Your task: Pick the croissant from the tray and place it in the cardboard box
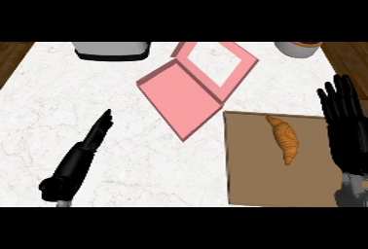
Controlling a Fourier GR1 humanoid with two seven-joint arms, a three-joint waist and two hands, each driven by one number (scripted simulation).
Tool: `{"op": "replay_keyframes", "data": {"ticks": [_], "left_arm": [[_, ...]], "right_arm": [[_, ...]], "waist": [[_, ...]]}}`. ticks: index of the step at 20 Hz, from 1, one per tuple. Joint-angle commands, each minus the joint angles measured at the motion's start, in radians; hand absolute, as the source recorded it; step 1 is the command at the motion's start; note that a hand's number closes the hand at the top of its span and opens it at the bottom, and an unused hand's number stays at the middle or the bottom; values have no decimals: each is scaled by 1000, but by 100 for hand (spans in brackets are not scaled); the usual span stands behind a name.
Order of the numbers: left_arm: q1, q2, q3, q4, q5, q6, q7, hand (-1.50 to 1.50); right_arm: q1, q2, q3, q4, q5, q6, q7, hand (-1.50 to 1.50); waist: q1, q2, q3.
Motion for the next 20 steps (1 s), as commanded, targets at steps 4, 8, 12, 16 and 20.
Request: {"op": "replay_keyframes", "data": {"ticks": [4, 8, 12, 16, 20], "left_arm": [[-99, 59, 64, -10, -49, -7, -33, 0], [-120, 90, 71, 0, -30, -56, -23, 0], [-184, 74, 81, 32, -30, -75, -15, 0], [-230, 65, 90, 43, -15, -97, 18, 0], [-236, 67, 114, 99, -27, -121, -26, 0]], "right_arm": [[-161, -323, -117, -113, 23, 198, 41, -150], [-143, -592, -114, -20, 232, 340, 6, -150], [-105, -611, -144, 90, 261, 471, -274, -150], [-121, -652, -73, 160, 438, 484, -463, -150], [-165, -689, -18, 162, 562, 486, -475, -150]], "waist": [[-11, 40, 25], [-8, 55, 24], [-2, 54, 29], [16, 56, 29], [15, 53, 28]]}}
